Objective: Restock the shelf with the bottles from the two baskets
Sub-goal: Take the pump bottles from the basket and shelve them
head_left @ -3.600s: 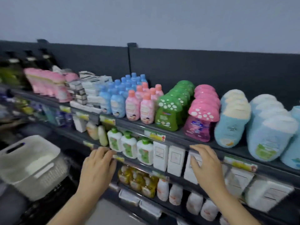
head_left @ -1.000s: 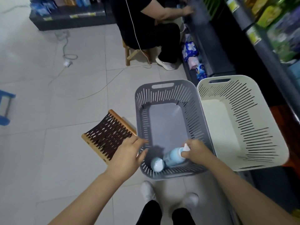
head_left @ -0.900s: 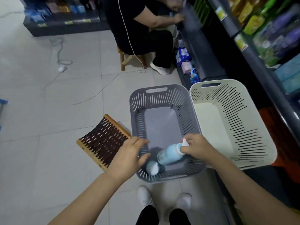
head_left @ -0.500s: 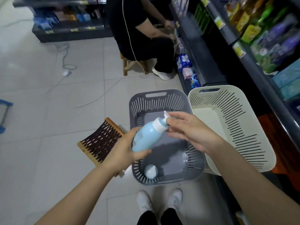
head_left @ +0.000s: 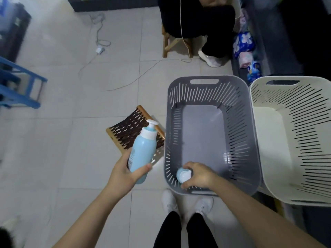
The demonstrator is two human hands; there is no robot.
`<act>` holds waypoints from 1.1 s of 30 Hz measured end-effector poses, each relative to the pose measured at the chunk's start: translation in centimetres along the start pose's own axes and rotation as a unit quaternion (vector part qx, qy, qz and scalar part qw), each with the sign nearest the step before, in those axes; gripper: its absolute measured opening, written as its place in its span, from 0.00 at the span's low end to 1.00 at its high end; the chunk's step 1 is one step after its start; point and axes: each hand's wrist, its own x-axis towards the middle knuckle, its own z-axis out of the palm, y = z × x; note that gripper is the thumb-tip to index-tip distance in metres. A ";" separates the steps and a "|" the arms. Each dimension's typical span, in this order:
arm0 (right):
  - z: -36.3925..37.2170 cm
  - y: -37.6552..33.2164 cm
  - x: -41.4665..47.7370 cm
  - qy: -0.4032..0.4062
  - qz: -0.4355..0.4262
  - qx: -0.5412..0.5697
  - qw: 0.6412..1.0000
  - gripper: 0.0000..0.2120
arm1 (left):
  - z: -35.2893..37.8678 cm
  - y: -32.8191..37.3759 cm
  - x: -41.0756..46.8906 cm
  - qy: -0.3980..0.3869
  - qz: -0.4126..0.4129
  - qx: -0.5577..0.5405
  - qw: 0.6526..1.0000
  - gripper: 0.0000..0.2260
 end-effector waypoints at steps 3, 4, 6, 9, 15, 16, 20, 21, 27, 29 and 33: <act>0.4 0.4 0.9 0.033 -0.021 0.003 0.999 0.25 | 0.6 -0.7 -0.5 0.002 -0.003 -0.001 1.000 0.21; 0.3 0.6 1.1 0.043 -0.027 0.011 0.999 0.23 | 0.8 -0.7 -0.7 0.002 -0.006 -0.004 1.000 0.21; -0.3 0.9 1.6 0.074 -0.028 0.035 0.996 0.19 | 1.1 -0.8 -1.0 0.007 -0.009 -0.013 1.000 0.22; -1.7 1.6 2.6 0.120 -0.018 0.116 0.986 0.11 | 1.7 -0.5 -1.2 0.011 -0.017 -0.031 0.999 0.22; -4.3 2.4 2.4 0.161 0.008 0.242 0.957 0.02 | 2.8 1.1 -1.4 0.018 -0.016 -0.056 0.998 0.20; -4.9 2.4 2.0 0.163 0.011 0.278 0.947 0.03 | 2.9 1.5 -1.5 0.022 -0.020 -0.064 0.998 0.19; -8.8 1.7 -0.8 0.144 -0.010 0.371 0.917 0.03 | 3.6 4.0 -2.1 0.022 -0.036 -0.129 0.991 0.19; -10.0 1.5 -1.9 0.142 -0.023 0.382 0.913 0.04 | 3.8 4.9 -2.3 0.019 -0.047 -0.157 0.986 0.21; -16.4 0.2 -9.8 0.184 -0.097 0.406 0.890 0.08 | 5.1 11.1 -3.2 -0.067 -0.049 -0.245 0.966 0.31; -17.8 0.0 -12.4 0.209 -0.114 0.417 0.877 0.08 | 5.6 13.2 -3.6 -0.102 -0.037 -0.272 0.956 0.28; -19.7 -0.2 -17.2 0.301 -0.138 0.429 0.841 0.09 | 6.8 17.7 -4.5 -0.157 -0.016 -0.286 0.945 0.22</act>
